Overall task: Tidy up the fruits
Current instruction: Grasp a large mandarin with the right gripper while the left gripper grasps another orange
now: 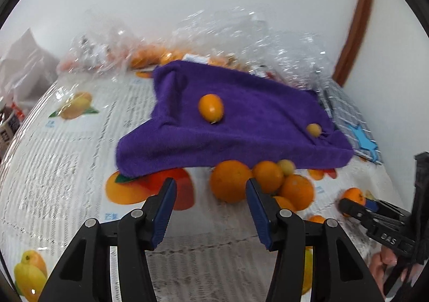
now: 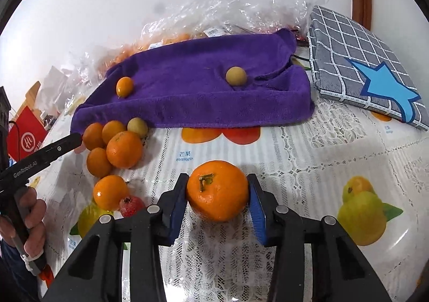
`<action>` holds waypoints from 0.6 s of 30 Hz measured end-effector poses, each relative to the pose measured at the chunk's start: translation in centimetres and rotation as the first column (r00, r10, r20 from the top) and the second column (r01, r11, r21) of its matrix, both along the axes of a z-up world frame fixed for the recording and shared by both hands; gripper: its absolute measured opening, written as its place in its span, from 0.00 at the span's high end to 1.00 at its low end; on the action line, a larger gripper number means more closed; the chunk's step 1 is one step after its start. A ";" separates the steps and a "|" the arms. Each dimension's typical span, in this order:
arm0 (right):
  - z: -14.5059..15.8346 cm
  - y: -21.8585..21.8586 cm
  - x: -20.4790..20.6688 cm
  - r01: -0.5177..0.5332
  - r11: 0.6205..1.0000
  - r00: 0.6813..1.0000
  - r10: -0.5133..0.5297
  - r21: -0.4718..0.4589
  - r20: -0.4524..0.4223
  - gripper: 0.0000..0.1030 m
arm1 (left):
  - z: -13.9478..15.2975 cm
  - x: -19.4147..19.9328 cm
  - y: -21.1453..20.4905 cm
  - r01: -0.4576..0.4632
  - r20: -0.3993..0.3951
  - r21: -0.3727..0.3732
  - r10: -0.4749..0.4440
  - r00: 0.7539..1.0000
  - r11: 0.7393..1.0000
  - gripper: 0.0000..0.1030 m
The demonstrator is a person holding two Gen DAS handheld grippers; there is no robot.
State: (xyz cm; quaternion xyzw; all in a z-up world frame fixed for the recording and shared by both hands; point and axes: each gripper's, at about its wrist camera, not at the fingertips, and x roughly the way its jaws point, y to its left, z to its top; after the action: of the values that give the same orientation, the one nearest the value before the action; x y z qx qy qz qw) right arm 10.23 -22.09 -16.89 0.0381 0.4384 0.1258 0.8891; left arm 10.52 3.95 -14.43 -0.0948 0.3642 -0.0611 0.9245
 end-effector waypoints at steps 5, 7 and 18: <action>0.1 -0.1 0.0 -0.006 1.000 1.000 0.006 0.003 -0.005 0.58 | -0.2 1.0 -1.4 0.037 -0.024 0.024 -0.036 0.999 0.999 0.51; 0.2 0.4 -0.2 -0.018 0.999 1.000 0.018 -0.036 0.003 0.58 | -0.4 1.7 -1.6 0.044 -0.048 0.024 -0.043 0.998 0.999 0.51; 0.1 0.8 0.0 -0.032 0.997 0.999 0.031 -0.074 -0.015 0.56 | -1.3 3.4 -2.2 0.033 -0.122 0.051 -0.026 0.992 0.998 0.54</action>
State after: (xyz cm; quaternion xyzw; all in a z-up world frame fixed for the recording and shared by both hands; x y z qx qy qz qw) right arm 10.27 -21.25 -16.81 -0.0010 0.4493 0.1233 0.8849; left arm 13.92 1.71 -15.78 -0.0687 0.4227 -0.0592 0.9017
